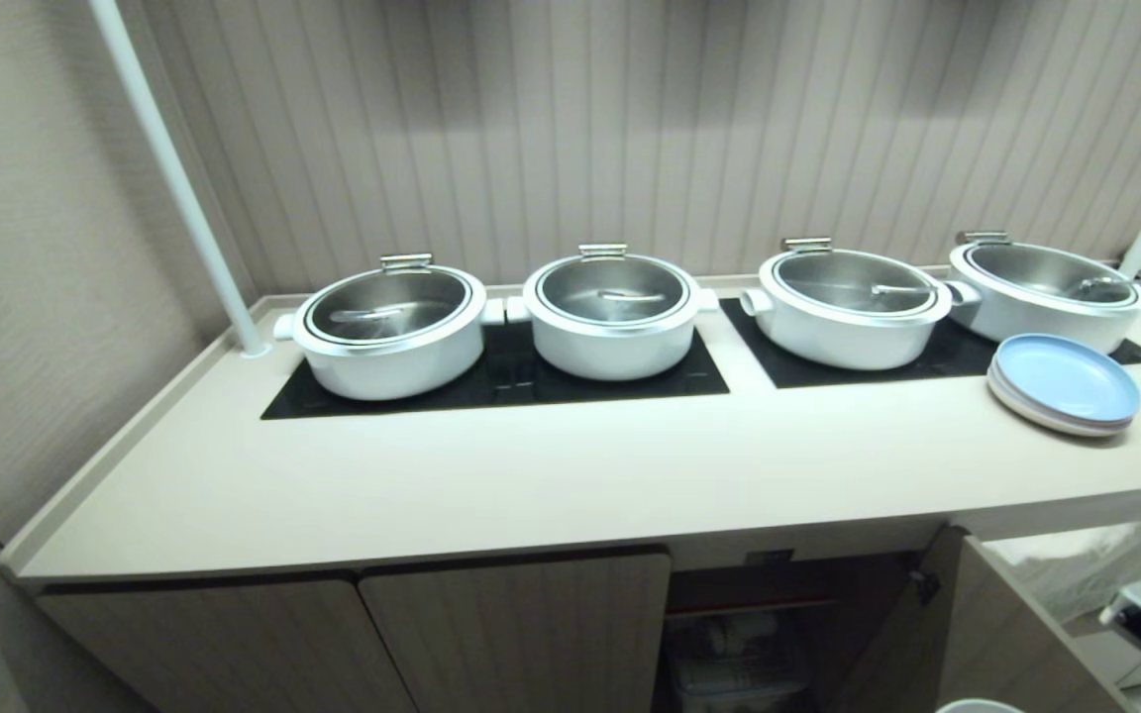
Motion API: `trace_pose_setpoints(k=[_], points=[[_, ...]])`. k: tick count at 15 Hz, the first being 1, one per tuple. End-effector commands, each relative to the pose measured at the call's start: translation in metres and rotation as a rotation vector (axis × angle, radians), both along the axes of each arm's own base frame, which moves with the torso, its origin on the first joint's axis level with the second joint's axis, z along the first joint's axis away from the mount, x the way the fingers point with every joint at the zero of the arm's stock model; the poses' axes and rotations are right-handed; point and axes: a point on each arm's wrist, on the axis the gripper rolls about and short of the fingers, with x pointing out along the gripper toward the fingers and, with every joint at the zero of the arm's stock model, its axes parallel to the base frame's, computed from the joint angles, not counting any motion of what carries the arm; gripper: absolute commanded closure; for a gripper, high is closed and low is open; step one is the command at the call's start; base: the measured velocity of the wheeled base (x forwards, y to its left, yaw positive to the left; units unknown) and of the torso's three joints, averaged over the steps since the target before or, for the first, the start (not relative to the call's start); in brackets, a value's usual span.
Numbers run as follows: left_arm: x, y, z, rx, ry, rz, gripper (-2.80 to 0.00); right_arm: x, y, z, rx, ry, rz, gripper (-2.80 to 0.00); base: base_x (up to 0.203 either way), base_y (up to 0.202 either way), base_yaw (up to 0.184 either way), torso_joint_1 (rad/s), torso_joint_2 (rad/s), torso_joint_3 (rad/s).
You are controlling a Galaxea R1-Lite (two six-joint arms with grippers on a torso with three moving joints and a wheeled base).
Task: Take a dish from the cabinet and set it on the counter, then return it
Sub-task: Put it back into the cabinet
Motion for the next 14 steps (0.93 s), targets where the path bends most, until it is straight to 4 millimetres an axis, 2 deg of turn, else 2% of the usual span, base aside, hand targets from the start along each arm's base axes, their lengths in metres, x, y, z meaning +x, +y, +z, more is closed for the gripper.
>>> trace_pose_setpoints(k=[1, 14], points=[[0.0, 0.0, 0.0, 0.0, 0.0, 0.001, 0.0, 0.0005, 0.0003, -0.0003, 0.002, 0.006, 0.003, 0.0, 0.0, 0.0, 0.0, 0.0, 0.0, 0.0], [0.0, 0.0, 0.0, 0.0, 0.0, 0.0, 0.0, 0.0009, 0.0003, -0.0006, 0.003, 0.009, 0.0, 0.0, 0.0, 0.0, 0.0, -0.024, 0.05, 0.03]])
